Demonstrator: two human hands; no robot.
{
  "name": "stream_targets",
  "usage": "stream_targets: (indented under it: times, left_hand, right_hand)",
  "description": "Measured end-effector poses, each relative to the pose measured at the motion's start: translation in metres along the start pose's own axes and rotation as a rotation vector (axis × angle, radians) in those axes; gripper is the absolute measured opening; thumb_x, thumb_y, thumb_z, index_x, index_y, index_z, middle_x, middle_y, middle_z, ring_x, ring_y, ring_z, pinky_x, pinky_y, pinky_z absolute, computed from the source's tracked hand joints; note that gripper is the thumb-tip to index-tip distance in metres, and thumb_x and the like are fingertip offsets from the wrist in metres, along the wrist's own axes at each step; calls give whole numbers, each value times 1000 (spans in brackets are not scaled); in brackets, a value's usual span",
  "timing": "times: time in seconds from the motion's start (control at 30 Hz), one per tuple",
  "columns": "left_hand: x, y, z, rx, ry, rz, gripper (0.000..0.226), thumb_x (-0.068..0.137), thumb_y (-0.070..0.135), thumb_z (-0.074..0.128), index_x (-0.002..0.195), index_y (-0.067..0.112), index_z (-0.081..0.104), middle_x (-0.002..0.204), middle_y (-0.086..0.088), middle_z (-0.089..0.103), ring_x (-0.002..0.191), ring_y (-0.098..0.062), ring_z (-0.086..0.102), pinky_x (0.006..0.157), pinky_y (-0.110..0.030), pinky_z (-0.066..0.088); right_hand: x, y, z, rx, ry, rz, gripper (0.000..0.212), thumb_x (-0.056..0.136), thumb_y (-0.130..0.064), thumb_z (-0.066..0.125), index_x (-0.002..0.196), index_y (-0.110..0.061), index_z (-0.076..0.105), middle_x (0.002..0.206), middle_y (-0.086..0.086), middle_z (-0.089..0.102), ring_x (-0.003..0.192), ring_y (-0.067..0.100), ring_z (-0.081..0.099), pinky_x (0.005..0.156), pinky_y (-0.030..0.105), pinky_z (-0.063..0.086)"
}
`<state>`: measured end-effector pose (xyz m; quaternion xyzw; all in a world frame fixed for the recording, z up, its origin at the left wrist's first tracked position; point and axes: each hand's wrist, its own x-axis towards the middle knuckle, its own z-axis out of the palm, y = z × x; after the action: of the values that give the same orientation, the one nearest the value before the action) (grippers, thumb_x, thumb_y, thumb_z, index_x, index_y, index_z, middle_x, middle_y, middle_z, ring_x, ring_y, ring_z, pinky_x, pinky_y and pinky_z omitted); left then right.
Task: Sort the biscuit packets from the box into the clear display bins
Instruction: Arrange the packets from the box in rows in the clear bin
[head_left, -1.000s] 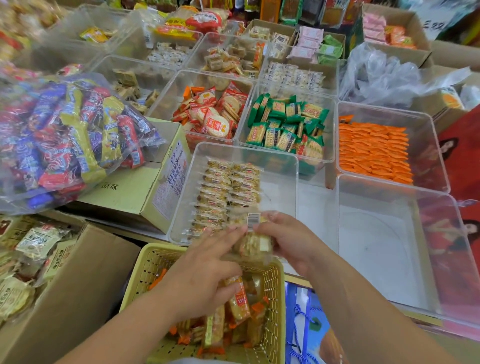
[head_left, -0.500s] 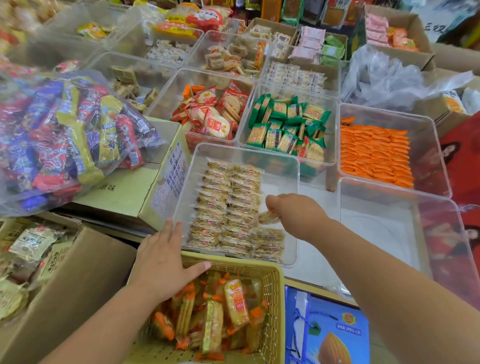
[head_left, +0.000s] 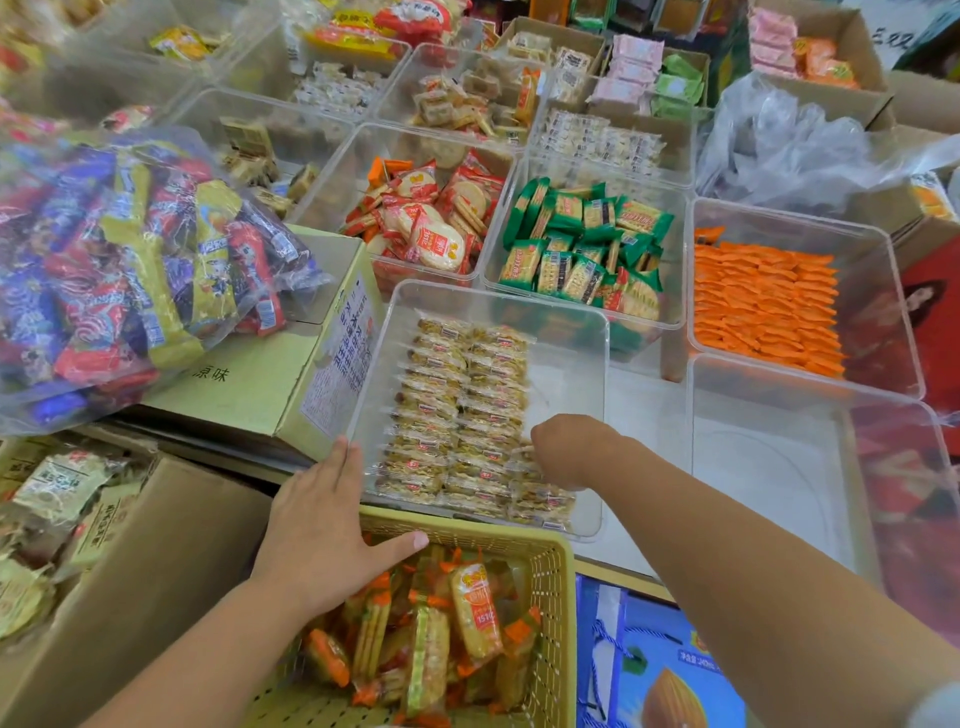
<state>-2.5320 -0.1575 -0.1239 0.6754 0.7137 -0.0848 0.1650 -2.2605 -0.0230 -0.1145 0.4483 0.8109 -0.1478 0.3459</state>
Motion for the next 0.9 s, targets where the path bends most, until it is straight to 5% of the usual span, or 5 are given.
stream_targets:
  times: [0.2,0.37,0.6,0.67,0.9]
  left_hand:
    - [0,0,0,4,1,3,147,54,111,4,165,15,-4,174,-5,-4,158,-22,14,126,-42,14]
    - [0,-2,1,19,-5,8,147,52,111,2,164,15,-9,174,-4,-4,158,-22,12,126,-42,15]
    - [2,-2,-1,1,-12,9,147,52,111,4,164,16,-11,174,-2,-5,158,-21,14,126,-42,17]
    - [3,-2,-3,2,-22,10,148,52,112,5,164,16,-10,174,-2,-5,158,-21,16,125,-42,18]
    - [0,0,-7,8,-31,8,149,51,112,3,164,15,-10,174,-2,-3,158,-20,16,125,-42,19]
  right_hand:
    - [26,5,7,-12,-85,28,18,81,10,56,74,-7,56,81,5,53,64,19,50,57,30,41]
    - [43,7,13,-8,-154,-1,35,81,15,59,56,-7,49,67,5,47,64,20,51,71,35,50]
    - [38,8,15,30,-198,-1,27,98,4,46,113,6,68,82,10,58,84,25,52,80,31,46]
    - [34,8,15,60,-199,2,29,99,4,45,115,5,68,98,15,67,85,24,52,80,31,45]
    - [21,-4,11,296,-170,137,22,94,5,53,105,3,71,72,5,47,78,24,52,76,33,48]
